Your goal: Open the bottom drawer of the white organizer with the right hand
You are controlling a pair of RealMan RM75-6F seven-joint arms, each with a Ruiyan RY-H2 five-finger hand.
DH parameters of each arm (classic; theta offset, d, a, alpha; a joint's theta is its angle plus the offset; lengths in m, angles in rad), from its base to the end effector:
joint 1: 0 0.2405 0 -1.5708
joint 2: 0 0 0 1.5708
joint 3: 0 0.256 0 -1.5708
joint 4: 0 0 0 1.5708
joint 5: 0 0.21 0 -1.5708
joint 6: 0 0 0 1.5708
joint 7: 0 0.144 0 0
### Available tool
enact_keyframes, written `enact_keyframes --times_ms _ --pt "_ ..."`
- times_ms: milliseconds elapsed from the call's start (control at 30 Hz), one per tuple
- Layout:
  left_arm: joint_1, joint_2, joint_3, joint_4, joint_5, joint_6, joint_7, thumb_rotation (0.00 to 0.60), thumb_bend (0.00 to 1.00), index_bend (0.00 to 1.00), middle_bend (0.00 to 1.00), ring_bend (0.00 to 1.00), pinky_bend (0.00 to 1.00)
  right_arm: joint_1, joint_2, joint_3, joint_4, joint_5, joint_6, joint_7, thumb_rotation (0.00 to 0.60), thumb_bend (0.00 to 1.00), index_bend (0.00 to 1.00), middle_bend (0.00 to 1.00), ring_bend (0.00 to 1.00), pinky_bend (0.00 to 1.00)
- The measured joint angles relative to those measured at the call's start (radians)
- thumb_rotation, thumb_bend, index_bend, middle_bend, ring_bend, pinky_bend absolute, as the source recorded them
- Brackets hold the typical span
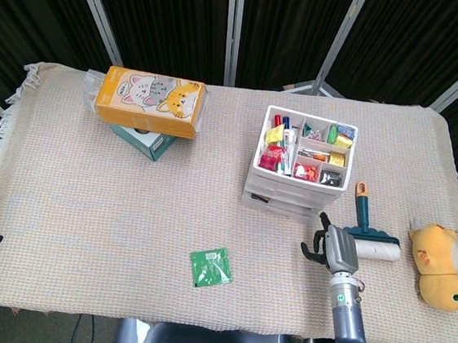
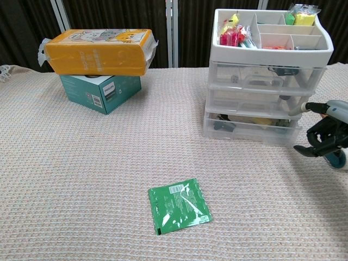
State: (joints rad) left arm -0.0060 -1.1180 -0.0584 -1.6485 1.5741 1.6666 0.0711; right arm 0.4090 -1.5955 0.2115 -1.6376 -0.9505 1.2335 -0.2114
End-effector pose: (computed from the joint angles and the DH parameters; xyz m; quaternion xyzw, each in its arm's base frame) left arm -0.2969 0.1563 0.1776 -0.5674 -0.3288 -0.4233 0.6251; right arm -0.2211 -0.2737 -0.0006 0.5098 -0.5876 0.4068 0.4789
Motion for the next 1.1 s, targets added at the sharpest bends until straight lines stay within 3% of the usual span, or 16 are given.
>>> enact_keyframes --times_ms 533,733,1100 --pt "-0.001 -0.001 -0.001 -0.001 -0.001 -0.006 0.004 0.600 0.05 0.00 0.00 0.00 0.00 0.023 -0.075 0.017 0.106 0.020 -0.034 -0.014 0.600 0.25 0.26 0.78 0.82 0.72" --pt "-0.002 -0.001 -0.001 -0.001 -0.003 -0.010 0.004 0.600 0.05 0.00 0.00 0.00 0.00 0.033 -0.102 0.023 0.153 0.037 -0.069 -0.008 0.600 0.25 0.34 0.78 0.82 0.72" --pt "-0.002 -0.002 0.001 -0.004 0.005 -0.008 0.010 0.600 0.05 0.00 0.00 0.00 0.00 0.004 -0.052 -0.020 0.056 -0.012 -0.068 0.003 0.600 0.25 0.39 0.78 0.82 0.72"
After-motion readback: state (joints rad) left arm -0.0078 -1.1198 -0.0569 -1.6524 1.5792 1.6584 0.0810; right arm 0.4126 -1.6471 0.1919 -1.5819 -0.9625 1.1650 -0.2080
